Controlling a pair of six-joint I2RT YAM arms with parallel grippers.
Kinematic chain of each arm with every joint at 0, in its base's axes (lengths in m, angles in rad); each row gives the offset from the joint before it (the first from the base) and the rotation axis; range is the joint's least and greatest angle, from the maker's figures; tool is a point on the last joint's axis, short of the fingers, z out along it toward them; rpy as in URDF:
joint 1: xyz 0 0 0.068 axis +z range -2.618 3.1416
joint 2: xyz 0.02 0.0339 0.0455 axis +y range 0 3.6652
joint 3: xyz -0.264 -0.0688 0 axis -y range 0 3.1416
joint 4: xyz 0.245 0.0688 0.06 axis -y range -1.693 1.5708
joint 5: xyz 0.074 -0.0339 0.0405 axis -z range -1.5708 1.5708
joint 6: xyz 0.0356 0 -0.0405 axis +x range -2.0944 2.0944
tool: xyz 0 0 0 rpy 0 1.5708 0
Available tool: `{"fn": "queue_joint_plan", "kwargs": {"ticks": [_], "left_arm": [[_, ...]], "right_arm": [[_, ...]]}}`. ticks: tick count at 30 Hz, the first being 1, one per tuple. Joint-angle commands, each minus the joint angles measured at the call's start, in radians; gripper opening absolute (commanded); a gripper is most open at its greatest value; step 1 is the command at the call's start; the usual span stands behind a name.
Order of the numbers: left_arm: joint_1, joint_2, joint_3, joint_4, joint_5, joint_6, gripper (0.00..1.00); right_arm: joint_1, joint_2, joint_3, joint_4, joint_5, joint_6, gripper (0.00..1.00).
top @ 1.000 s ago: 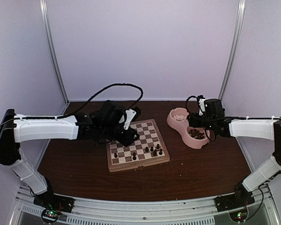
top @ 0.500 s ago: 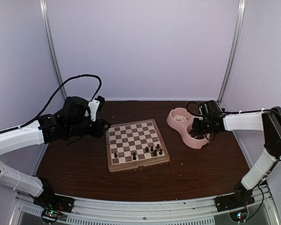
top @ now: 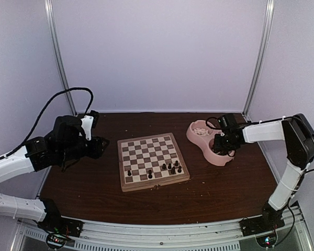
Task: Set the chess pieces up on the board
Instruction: Pick up the chess pile from the storage box.
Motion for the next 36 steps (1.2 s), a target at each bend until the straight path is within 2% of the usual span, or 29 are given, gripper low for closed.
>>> {"fn": "queue_joint_plan", "kwargs": {"ticks": [1,4,7,15,20,27,36], "left_arm": [[0.001,-0.012,0.018,-0.003,-0.010,-0.015,0.42],[0.001,-0.003,0.036,0.000,-0.012,0.005,0.42],[0.001,0.016,0.058,-0.003,-0.023,0.018,0.42],[0.001,0.042,0.079,-0.016,-0.012,0.018,0.42],[0.001,0.007,0.066,-0.036,-0.022,0.002,0.43],[0.001,-0.043,0.035,-0.045,-0.039,-0.019,0.43],[0.001,0.025,0.071,-0.026,-0.011,-0.005,0.43]], "right_arm": [[-0.003,0.043,0.056,-0.031,0.059,-0.021,0.28],[-0.004,0.057,0.068,-0.031,0.059,-0.033,0.26],[-0.005,0.065,0.070,-0.014,0.049,-0.044,0.29],[-0.008,0.096,0.101,-0.005,-0.048,-0.045,0.30],[-0.008,0.084,0.076,0.008,0.011,-0.013,0.34],[-0.008,0.132,0.120,-0.049,-0.002,0.001,0.34],[-0.005,0.134,0.117,-0.121,0.089,0.039,0.36]]}}
